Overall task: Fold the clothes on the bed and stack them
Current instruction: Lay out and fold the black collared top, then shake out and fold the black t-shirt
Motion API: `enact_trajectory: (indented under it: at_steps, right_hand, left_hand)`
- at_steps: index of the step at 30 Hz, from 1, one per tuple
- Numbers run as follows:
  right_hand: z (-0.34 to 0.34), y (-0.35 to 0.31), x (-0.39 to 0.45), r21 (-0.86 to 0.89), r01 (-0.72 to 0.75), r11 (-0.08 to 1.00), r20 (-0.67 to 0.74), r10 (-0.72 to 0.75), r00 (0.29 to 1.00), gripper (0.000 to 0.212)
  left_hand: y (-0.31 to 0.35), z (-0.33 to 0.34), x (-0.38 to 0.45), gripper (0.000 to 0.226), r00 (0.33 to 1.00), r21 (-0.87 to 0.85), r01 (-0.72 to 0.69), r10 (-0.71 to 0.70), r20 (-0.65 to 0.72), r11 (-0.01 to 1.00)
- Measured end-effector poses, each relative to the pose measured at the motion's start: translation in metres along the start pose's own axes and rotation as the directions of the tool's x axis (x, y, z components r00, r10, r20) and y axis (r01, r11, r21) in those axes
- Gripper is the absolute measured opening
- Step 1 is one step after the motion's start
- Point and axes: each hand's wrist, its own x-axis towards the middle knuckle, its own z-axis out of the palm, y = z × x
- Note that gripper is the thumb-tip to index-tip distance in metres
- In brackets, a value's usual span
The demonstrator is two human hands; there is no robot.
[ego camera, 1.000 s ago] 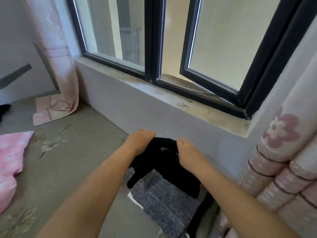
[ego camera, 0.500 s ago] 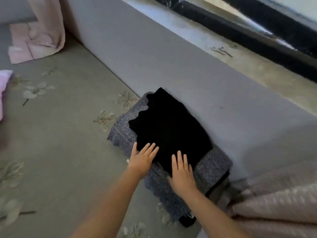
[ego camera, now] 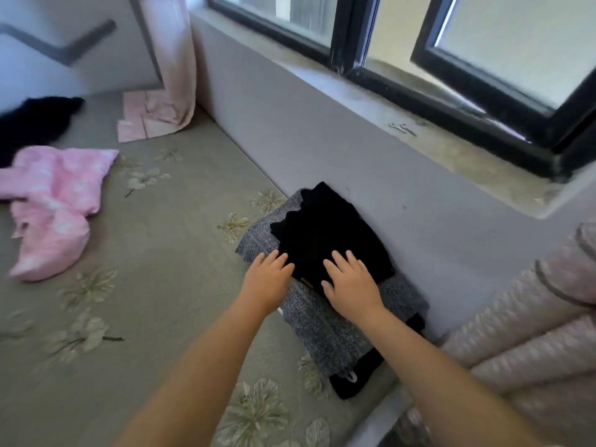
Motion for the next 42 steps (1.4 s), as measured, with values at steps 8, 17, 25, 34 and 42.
enact_trajectory:
  at_steps: [8, 17, 25, 34, 42]
  right_hand:
    - [-0.092, -0.081, -0.066, 0.007, 0.206, 0.979, -0.214, -0.199, 0.956, 0.049]
    - [-0.13, -0.222, -0.151, 0.029, 0.307, 0.951, -0.291, -0.286, 0.913, 0.053]
    - [-0.093, -0.408, -0.245, 0.041, 0.38, 0.924, -0.316, -0.348, 0.883, 0.05]
    - [-0.059, -0.61, -0.318, 0.088, 0.482, 0.872, -0.291, -0.44, 0.849, 0.051]
    - [-0.02, -0.734, -0.313, 0.06, 0.484, 0.873, -0.192, -0.466, 0.864, 0.051]
  left_hand:
    - [-0.007, -0.089, -0.138, 0.04, 0.919, -0.032, 0.277, -0.274, -0.283, 0.96]
    - [-0.048, -0.142, -0.3, 0.045, 0.831, -0.001, 0.433, -0.4, -0.386, 0.901]
    - [-0.136, -0.105, -0.504, 0.044, 0.805, -0.055, 0.497, -0.484, -0.343, 0.866]
    - [-0.248, -0.075, -0.697, 0.046, 0.735, -0.044, 0.633, -0.618, -0.279, 0.773]
    - [-0.346, -0.046, -0.772, 0.047, 0.717, -0.042, 0.658, -0.642, -0.27, 0.752]
